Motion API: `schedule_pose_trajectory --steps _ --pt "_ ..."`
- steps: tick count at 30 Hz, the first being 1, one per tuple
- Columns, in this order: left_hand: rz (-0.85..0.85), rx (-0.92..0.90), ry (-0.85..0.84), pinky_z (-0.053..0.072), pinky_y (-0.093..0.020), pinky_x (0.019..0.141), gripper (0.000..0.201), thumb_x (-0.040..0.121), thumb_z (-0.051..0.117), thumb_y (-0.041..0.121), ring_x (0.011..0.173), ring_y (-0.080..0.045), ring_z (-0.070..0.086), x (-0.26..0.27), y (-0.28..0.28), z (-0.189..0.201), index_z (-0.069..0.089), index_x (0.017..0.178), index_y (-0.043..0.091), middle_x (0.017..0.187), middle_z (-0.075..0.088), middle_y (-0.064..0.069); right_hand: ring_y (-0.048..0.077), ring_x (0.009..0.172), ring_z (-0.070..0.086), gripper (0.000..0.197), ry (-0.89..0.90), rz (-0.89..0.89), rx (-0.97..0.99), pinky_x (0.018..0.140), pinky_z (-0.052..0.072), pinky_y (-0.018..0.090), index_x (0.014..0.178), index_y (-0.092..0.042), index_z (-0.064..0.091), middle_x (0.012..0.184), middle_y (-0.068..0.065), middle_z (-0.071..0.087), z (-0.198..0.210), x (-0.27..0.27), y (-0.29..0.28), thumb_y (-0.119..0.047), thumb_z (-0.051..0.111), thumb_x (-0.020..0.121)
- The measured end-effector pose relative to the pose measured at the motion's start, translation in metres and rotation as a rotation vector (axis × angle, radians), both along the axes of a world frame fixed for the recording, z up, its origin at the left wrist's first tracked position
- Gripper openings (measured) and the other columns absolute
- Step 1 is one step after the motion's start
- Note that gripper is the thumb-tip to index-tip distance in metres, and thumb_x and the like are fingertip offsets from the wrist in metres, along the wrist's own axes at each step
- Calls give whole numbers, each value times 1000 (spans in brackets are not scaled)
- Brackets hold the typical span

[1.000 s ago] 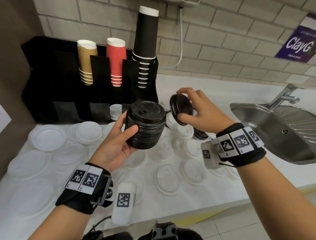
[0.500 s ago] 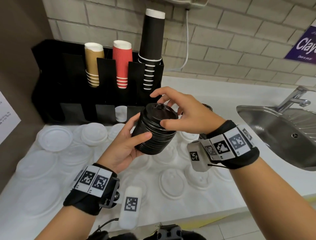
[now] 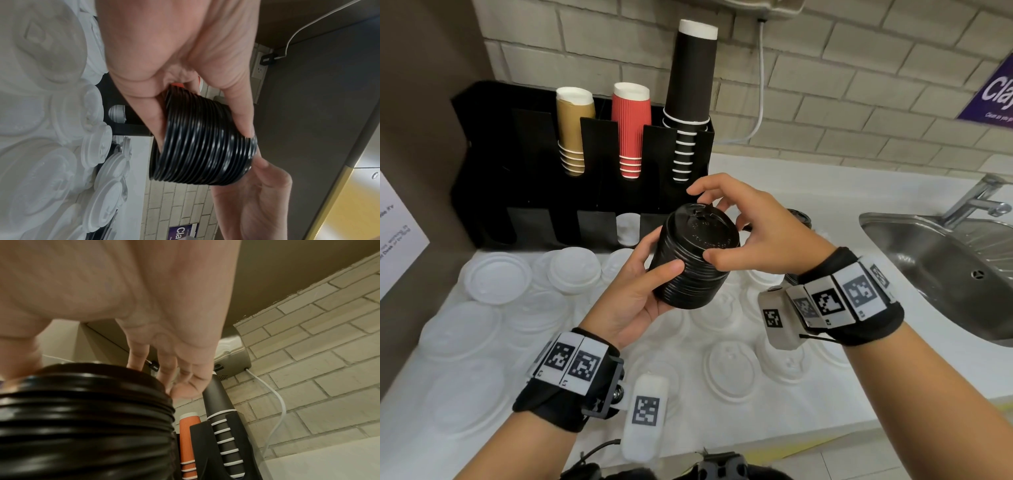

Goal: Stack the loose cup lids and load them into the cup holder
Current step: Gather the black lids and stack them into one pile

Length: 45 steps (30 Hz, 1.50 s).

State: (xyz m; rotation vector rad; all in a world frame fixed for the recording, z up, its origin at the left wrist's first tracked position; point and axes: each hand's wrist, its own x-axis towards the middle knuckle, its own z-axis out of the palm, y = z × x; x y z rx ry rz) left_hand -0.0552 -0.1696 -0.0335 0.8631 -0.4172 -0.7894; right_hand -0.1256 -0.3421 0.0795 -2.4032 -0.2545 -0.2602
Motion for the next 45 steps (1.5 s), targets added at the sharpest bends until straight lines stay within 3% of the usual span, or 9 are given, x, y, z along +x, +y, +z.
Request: schedule_pose_trajectory --steps 8,13,18,23,28,32,35,42,45 --pt "-7 9 -7 57 -30 75 94 54 92 32 111 -22 66 -1 2 3 48 137 30 125 66 -3 2 101 53 59 29 6 -2 77 41 7 127 -28 50 115 -7 55 0 2 -5 -30 77 75" --pt "69 -15 23 59 -32 76 61 81 64 13 109 -21 67 5 10 -1 47 137 28 119 69 -1 8 99 56 23 24 -405 235 82 47 20 115 -30 59 109 -11 59 -7 18 -49 -34 59 92" --pt "126 -35 -1 58 -32 75 59 81 58 12 109 -20 67 15 21 1 47 138 24 119 69 -2 30 124 48 42 696 -632 -360 98 40 35 135 -4 48 139 16 49 -46 32 -96 -26 44 99" --pt "156 -34 -21 58 -32 76 63 80 59 13 113 -22 65 22 29 0 45 141 24 128 64 -5 28 137 36 54 862 -640 -457 107 33 34 148 -12 31 153 12 31 -78 33 -102 -34 41 99" --pt "175 -22 -26 57 -32 77 63 81 59 13 116 -23 64 25 29 0 45 141 24 133 60 -7 28 116 49 38 805 -594 -390 88 41 32 130 -9 51 134 13 50 -70 49 -100 -27 43 98" --pt "178 -23 -29 57 -33 78 69 76 70 19 118 -23 62 28 28 2 46 141 24 134 60 -7 30 125 48 49 668 -610 -369 104 38 36 142 -13 35 138 13 48 -74 64 -98 -20 45 95" --pt "184 -18 -37 57 -33 77 76 66 75 25 117 -22 63 30 27 4 49 138 25 133 61 -5 31 111 56 51 687 -596 -359 97 44 36 143 -18 28 125 14 57 -77 72 -97 -19 44 94" --pt "205 -27 -28 57 -30 76 75 65 76 26 115 -19 64 35 27 5 52 135 27 130 63 -2 29 125 47 64 713 -569 -446 101 40 35 143 -26 34 144 9 43 -85 98 -98 -46 57 87" --pt "207 -27 -35 57 -30 76 78 63 84 27 114 -19 64 37 28 6 53 134 28 127 64 -2 28 124 48 72 777 -504 -517 90 38 31 142 -32 36 141 5 48 -95 109 -93 -55 62 80"
